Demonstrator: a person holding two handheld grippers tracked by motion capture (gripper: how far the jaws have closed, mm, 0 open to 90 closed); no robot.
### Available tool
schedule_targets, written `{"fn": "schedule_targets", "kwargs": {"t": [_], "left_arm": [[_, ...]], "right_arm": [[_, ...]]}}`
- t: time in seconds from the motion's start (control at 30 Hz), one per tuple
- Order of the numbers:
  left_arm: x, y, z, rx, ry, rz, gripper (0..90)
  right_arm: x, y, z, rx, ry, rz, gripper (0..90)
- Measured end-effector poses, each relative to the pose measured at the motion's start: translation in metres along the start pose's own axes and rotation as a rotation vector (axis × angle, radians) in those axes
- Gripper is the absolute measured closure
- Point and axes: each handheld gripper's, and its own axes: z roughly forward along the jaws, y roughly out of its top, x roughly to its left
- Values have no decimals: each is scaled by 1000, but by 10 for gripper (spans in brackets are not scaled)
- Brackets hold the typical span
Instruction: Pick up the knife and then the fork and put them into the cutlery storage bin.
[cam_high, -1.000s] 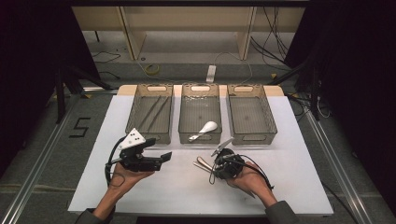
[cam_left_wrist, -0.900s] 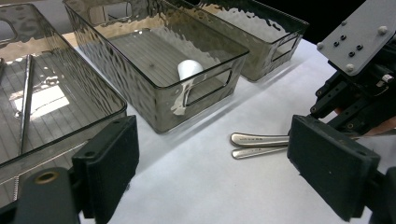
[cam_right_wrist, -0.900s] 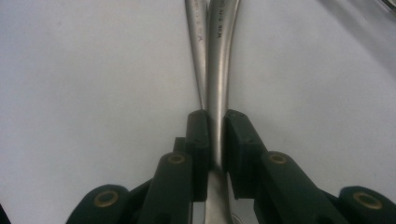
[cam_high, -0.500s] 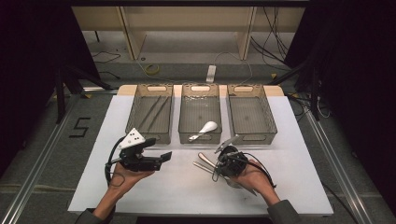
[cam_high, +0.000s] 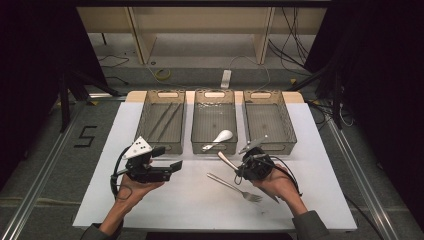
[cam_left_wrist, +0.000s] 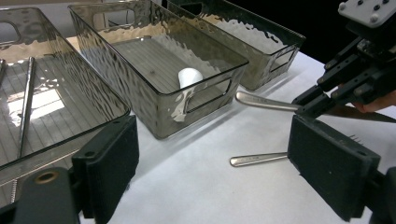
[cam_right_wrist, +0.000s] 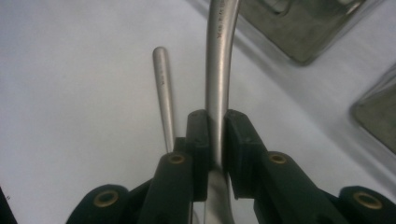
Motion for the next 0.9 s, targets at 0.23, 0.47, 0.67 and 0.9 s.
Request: {"fn": "schedule_targets", "kwargs": {"t": [0.23, 0.47, 0.67, 0.9], "left_arm": [[0, 0, -1, -7, 3, -1, 162], [2, -1, -2, -7, 10, -12, 162], [2, 0, -7, -37, 12, -15, 162], [3, -2, -10, -39, 14, -28, 162]], "right_arm": [[-6, 4, -8, -31, -10, 6, 810], [-13, 10, -14, -48, -27, 7, 810], [-25, 18, -24, -71, -53, 20, 809], [-43, 28, -34, -96, -73, 46, 809]]}}
